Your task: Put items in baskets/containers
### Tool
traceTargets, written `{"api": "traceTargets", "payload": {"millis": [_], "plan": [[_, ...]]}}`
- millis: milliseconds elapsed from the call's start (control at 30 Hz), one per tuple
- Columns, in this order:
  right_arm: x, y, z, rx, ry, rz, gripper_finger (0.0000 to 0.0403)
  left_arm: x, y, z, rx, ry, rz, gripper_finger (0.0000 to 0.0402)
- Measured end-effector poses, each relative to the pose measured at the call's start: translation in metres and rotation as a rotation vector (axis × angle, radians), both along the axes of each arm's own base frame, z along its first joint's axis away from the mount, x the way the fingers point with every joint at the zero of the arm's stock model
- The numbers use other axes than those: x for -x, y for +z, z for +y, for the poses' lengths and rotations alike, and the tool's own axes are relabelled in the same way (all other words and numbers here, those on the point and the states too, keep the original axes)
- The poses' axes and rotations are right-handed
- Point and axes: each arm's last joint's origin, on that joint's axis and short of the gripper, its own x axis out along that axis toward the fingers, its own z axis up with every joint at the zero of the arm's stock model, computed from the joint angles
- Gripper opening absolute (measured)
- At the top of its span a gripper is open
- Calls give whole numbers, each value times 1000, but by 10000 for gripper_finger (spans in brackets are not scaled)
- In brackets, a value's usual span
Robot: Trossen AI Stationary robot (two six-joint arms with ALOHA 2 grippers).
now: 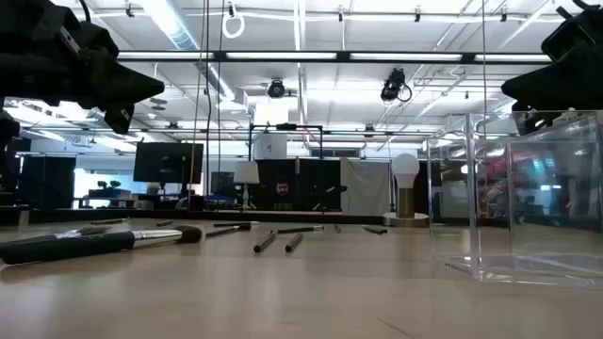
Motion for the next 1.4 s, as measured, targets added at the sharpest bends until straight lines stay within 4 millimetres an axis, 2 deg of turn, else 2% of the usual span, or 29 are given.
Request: {"api": "traceTargets", "payload": {"millis": [1233, 1400], "plan": [[0, 0, 0, 0, -5, -2, 22, 0, 0, 0, 0, 0, 0, 18], [0, 5, 0, -50, -19, -46, 22, 0, 0, 0, 0, -1, 0, 18]]}}
